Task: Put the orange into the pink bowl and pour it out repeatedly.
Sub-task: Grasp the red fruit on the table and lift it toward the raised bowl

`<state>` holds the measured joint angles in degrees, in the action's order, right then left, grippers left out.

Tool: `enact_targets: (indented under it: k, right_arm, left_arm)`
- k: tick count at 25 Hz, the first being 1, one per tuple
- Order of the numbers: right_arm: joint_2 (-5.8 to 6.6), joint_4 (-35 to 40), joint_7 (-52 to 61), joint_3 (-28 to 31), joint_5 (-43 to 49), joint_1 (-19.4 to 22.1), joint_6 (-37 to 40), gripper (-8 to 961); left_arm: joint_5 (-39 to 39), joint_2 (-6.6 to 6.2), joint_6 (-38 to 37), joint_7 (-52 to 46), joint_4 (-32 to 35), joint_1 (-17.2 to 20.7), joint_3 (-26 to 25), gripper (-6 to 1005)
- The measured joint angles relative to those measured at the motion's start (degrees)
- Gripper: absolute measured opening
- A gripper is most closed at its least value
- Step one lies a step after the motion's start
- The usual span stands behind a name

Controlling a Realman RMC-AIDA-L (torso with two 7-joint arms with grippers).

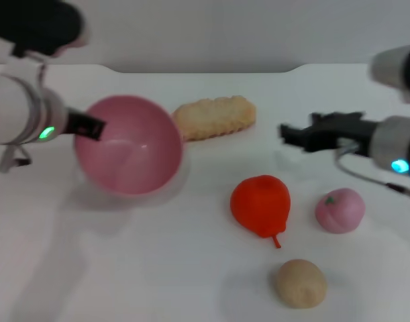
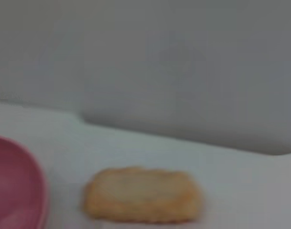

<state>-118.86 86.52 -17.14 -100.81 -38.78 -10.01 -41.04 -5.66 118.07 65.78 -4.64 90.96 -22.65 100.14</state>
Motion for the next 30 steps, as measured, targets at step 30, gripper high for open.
enact_targets:
  k: [30]
  right_arm:
    - [-0.14,-19.4,10.3,-10.2,0.7,-15.0,-2.3,622]
  left_arm:
    - [-1.4,-0.13,0.6,3.2,-2.3,-2.0,-4.1,47]
